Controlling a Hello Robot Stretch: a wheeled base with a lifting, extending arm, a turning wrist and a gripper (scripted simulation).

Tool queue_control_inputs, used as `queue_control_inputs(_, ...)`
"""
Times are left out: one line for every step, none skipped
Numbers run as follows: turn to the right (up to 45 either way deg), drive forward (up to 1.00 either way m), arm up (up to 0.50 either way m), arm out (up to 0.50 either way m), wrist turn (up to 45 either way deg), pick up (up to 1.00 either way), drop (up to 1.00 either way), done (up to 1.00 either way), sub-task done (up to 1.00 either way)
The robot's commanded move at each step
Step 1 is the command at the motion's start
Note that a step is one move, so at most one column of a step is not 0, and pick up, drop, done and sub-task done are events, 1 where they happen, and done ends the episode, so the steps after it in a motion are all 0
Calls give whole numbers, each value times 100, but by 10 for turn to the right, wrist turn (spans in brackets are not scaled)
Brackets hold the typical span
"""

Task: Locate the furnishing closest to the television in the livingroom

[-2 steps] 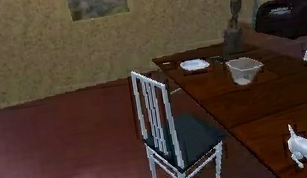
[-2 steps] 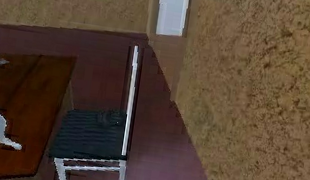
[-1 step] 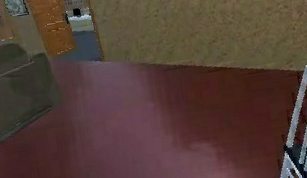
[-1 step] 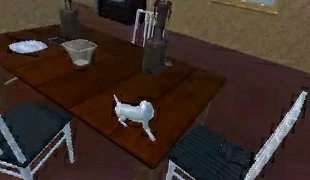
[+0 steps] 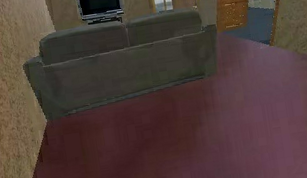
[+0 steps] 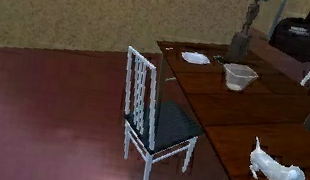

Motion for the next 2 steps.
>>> queue_control_inputs(-120,0,0,0,0,0,0,0,0)
queue_control_inputs(-30,0,0,0,0,0,0,0,0)
